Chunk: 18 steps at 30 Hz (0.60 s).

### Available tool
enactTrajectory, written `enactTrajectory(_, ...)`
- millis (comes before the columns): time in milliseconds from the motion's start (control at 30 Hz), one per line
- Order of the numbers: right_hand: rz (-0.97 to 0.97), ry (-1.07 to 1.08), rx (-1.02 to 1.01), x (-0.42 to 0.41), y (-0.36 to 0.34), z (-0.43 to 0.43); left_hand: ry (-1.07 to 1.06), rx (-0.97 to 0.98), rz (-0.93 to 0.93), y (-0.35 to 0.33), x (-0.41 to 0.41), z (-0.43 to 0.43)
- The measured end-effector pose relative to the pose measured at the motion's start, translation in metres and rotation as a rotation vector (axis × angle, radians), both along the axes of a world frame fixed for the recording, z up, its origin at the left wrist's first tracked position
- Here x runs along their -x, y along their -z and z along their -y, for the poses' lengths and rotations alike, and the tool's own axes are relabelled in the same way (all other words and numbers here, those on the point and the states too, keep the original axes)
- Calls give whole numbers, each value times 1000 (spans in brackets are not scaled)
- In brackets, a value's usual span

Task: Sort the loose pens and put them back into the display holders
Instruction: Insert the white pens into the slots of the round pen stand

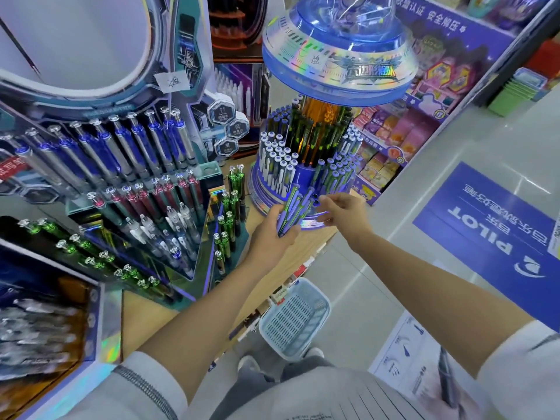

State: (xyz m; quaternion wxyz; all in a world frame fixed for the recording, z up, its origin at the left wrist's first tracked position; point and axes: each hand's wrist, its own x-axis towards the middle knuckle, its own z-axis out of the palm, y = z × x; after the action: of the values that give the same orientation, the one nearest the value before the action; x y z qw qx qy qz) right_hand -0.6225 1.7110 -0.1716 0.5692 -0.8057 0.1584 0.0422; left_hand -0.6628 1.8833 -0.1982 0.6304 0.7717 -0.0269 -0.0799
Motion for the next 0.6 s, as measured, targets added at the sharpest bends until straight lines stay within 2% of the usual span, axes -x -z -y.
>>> enactTrajectory(100,-104,-91,-162,6,-4,-8,16,44,21,-2,3,5)
enactTrajectory(267,-83,18,-295,9,-7,-6,37,-1,22,1,3,4)
enactTrajectory(433,156,183,-271,4,-25,9,5,-43,-1,5,-1,0)
enactTrajectory(600,391,296,-93,-10,-47,18,-2,1,15,4,-5,-4)
